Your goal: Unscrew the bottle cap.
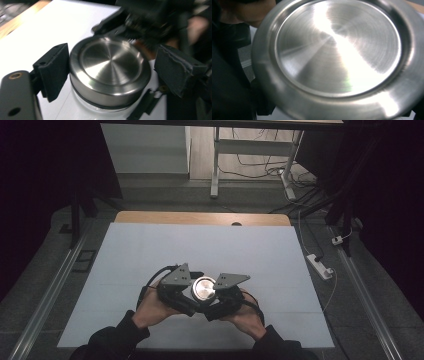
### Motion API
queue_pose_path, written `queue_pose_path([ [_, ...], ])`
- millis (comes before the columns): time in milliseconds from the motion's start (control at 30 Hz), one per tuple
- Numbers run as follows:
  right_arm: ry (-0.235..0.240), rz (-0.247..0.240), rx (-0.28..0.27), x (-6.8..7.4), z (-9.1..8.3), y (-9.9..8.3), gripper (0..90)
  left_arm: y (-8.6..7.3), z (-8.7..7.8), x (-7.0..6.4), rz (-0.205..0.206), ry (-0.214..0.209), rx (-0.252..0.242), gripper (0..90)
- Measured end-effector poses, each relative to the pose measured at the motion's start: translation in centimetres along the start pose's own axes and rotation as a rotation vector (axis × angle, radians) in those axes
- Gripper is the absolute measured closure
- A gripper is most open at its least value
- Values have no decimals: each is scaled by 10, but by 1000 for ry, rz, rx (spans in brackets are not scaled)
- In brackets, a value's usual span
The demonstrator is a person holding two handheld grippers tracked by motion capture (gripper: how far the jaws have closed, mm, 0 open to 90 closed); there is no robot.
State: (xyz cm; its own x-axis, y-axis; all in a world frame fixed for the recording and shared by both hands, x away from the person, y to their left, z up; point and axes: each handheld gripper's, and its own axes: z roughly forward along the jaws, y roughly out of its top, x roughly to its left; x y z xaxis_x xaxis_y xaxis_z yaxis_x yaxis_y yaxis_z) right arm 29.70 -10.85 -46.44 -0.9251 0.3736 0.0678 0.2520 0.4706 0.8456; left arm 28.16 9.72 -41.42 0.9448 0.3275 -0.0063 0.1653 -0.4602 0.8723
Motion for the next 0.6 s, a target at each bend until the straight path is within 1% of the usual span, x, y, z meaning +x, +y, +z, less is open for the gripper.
queue_pose_path([
  [33,6,2,-8,0,-1,1,149,1,-4,1,15,-10,-3,154],
  [67,9,1,-11,0,-1,0,149,1,-9,4,33,-54,4,158],
  [100,12,2,-10,0,-1,0,149,1,-9,4,33,-54,4,142],
  [167,19,-5,-9,1,0,0,149,-2,-7,6,44,-61,47,151],
  [200,23,-5,-6,2,1,0,149,-3,-5,6,56,-56,65,147],
  [267,26,-14,-1,3,2,0,149,-5,2,5,64,-35,89,150],
  [300,28,-18,1,4,3,0,149,-6,5,4,76,-28,104,153],
  [333,33,-19,2,5,4,0,149,-6,5,4,76,-28,104,156],
  [367,35,-21,3,6,4,0,149,-7,9,2,105,0,125,168],
  [400,35,-22,7,6,4,0,149,-7,9,2,105,0,125,179],
  [467,33,-22,9,6,5,-1,149,-7,10,0,109,22,123,186],
  [500,34,-17,8,5,5,-1,149,-6,9,-1,107,30,114,187],
  [533,32,-15,8,4,4,-1,149,-6,9,-1,107,30,114,188],
  [600,32,-15,3,4,3,0,149,-3,5,-1,85,37,69,190],
])
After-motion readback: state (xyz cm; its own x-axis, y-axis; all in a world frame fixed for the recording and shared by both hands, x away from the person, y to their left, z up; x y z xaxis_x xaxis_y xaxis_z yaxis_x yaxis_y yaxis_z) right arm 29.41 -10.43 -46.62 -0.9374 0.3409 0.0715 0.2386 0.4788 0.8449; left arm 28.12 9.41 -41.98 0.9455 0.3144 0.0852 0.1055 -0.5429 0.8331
